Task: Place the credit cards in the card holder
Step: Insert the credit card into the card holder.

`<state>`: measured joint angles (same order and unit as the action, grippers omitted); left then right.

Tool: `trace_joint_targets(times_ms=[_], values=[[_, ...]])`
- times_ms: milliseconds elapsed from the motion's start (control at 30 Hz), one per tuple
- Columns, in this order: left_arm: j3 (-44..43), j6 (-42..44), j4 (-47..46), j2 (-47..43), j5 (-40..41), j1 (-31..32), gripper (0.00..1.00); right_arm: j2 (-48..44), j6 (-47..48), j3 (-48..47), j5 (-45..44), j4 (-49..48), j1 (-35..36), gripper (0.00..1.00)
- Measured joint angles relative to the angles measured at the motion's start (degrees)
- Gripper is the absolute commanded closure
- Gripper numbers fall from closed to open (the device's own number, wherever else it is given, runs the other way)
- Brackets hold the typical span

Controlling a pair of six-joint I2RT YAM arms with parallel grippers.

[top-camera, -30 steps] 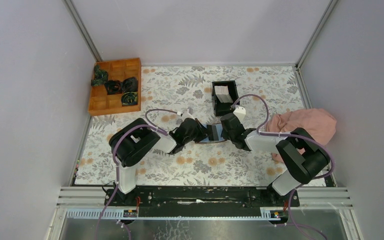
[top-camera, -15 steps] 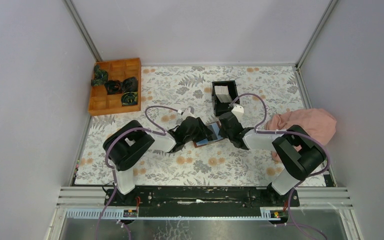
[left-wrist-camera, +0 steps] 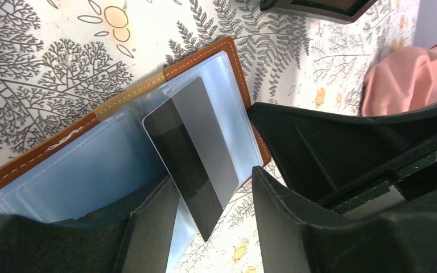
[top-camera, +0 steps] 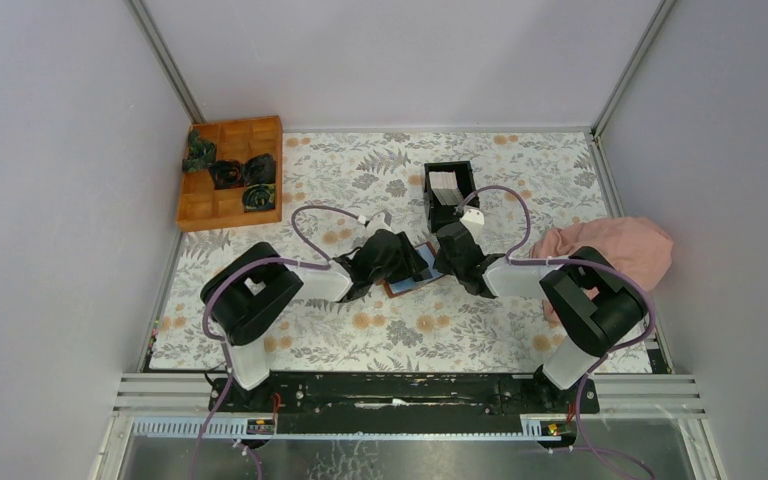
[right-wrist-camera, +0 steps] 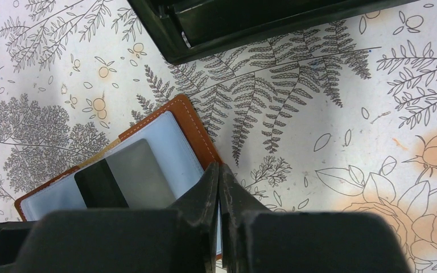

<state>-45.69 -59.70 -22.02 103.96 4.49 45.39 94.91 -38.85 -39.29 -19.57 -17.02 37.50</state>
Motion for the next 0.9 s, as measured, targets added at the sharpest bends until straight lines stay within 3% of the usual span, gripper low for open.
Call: trace_joint_targets(times_ms=[900], values=[[-14.69, 9.60, 24.92, 2.80, -0.98, 0.00, 0.40, 0.13, 0.87, -0.07, 2.03, -0.59, -0.07, 0.95]])
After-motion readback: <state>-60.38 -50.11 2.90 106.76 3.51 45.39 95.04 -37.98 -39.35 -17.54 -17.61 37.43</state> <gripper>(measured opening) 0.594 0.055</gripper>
